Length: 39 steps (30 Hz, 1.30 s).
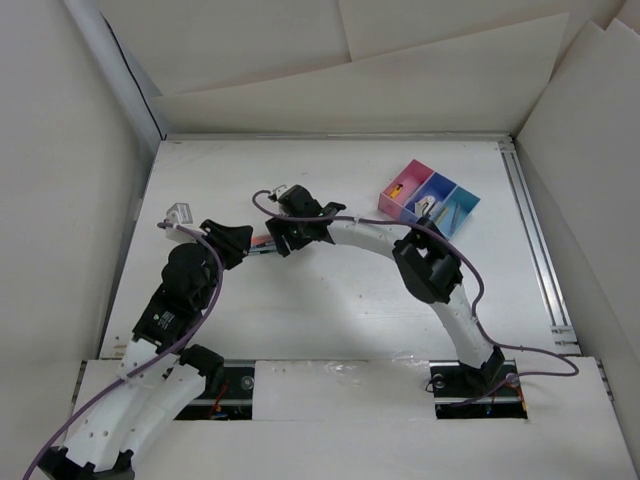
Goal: Sort the stationery into containers
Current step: Move the pen to the center of the board.
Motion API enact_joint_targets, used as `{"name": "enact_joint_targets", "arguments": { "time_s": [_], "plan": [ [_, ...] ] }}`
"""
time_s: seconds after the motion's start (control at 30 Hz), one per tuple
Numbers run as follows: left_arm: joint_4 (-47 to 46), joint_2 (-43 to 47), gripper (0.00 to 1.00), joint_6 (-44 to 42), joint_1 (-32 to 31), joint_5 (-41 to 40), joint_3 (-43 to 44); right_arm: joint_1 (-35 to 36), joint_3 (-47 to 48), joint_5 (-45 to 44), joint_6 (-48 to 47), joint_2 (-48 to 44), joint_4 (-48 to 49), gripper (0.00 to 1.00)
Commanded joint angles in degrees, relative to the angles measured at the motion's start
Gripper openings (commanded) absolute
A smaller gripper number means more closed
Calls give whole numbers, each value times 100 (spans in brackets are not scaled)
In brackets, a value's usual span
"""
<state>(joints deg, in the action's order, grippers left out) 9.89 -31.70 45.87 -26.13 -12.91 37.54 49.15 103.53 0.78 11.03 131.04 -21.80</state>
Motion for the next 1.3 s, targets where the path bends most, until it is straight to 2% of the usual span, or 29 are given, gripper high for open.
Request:
{"name": "enact_joint_targets", "arguments": {
  "time_s": [0.0,0.4,0.53,0.77,0.83,0.9,1.0,1.1,1.27],
  "plan": [
    [-101,41,22,-95,29,-72,236,42,247,343,-66,193,-254,72],
    [-101,-11,22,-95,29,-19,184,315,-306,766,-66,-96,44,71],
    [-101,41,22,-95,29,-19,131,376,-307,766,-66,-149,-8,58],
    [-101,146,22,-95,29,-19,184,481,-983,819,39,-579,324,34],
    [-49,147,22,-95,29,-19,184,482,-1106,758,40,-633,474,36],
    [-49,147,22,-95,29,-19,184,482,-1106,407,101,-703,528,45],
    [4,147,22,-95,29,-19,236,482,-616,143,101,-449,196,56],
    [66,200,22,-95,29,-72,289,482,-307,159,40,-229,115,62],
    [171,323,22,-95,29,-203,342,631,-175,581,40,-70,123,65]
  ]
}}
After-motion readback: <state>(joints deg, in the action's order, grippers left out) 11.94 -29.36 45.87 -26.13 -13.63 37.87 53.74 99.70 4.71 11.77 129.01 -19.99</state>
